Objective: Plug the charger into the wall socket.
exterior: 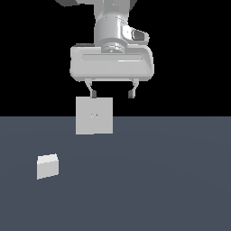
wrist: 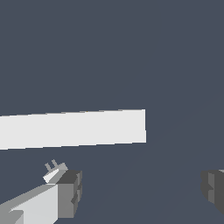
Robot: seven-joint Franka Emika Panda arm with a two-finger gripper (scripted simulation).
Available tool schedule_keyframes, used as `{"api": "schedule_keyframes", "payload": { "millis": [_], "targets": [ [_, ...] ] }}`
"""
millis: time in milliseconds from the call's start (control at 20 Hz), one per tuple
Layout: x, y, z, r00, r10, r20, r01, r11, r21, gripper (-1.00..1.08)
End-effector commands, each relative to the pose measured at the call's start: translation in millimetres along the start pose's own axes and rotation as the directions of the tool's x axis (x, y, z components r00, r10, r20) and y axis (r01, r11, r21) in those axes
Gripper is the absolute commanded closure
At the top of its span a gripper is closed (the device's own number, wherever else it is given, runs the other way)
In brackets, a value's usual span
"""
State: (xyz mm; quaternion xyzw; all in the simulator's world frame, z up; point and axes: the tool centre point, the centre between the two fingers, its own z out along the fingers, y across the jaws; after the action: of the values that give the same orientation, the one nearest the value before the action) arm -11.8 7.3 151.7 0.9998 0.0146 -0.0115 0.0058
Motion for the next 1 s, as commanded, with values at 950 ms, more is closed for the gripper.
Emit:
{"api": "schedule_keyframes", "payload": {
  "millis": [950],
  "targets": [
    [-58.8, -96.2, 69.3, 0.905, -0.401, -0.145, 0.406, 0.914, 0.006, -0.92]
  ]
}}
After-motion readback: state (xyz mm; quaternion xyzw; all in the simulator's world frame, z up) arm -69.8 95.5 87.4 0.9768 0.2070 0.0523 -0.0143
